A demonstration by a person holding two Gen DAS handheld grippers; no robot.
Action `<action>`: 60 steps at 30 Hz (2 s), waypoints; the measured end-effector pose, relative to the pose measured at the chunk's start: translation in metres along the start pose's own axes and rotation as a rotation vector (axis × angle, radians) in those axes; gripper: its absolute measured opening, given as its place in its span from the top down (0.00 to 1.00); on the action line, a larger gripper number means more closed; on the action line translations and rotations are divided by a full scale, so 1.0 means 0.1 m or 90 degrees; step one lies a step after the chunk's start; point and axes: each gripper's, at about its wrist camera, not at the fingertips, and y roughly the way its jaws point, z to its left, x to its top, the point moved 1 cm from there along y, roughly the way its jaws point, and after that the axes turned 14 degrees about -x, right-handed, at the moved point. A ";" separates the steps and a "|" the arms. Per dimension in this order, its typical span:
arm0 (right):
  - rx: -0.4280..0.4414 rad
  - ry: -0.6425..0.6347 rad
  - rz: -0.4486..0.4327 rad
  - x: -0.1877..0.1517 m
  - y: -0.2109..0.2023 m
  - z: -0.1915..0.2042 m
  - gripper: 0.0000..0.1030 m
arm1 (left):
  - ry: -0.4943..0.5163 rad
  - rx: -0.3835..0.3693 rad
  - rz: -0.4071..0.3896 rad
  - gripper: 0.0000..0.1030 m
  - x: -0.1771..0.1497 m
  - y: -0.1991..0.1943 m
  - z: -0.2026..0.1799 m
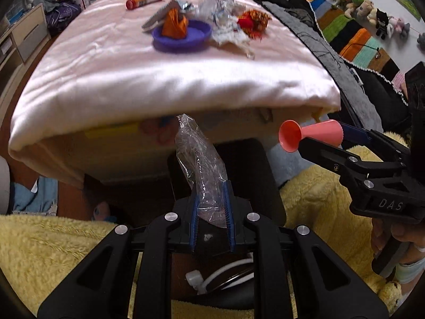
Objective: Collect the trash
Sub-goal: 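Lower the clear bag into the bin below the table and open the left tool, then move the left tool to the orange cloth on the purple plate and grasp it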
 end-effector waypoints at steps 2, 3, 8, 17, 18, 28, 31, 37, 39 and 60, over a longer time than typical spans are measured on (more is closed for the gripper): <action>0.000 -0.004 0.022 -0.07 0.13 0.04 0.12 | -0.008 -0.003 0.028 0.84 -0.07 0.18 0.05; 0.001 -0.005 0.031 -0.09 0.17 0.05 0.12 | -0.015 -0.011 0.040 0.84 -0.10 0.26 0.07; -0.005 -0.008 0.066 -0.15 0.36 0.10 0.12 | -0.033 -0.032 0.060 0.83 -0.14 0.45 0.14; 0.016 0.016 0.087 -0.13 0.42 0.05 0.07 | -0.037 -0.038 0.058 0.63 -0.14 0.43 0.20; 0.016 0.020 0.085 -0.12 0.41 0.04 0.07 | -0.038 -0.038 0.054 0.62 -0.13 0.41 0.20; -0.017 0.066 -0.033 0.33 -0.04 -0.27 0.07 | -0.015 0.013 -0.048 0.37 0.18 -0.14 0.28; -0.013 0.061 -0.062 0.51 -0.10 -0.29 0.08 | -0.007 0.027 -0.086 0.31 0.34 -0.32 0.27; 0.000 0.048 -0.086 0.87 -0.05 -0.25 0.15 | 0.009 0.046 -0.152 0.27 0.76 -0.56 0.29; 0.007 0.044 -0.093 0.98 -0.04 -0.21 0.21 | 0.012 0.055 -0.166 0.27 0.91 -0.60 0.30; 0.056 -0.023 -0.074 1.62 0.47 0.25 0.62 | 0.051 0.013 -0.144 0.76 1.61 -0.27 0.42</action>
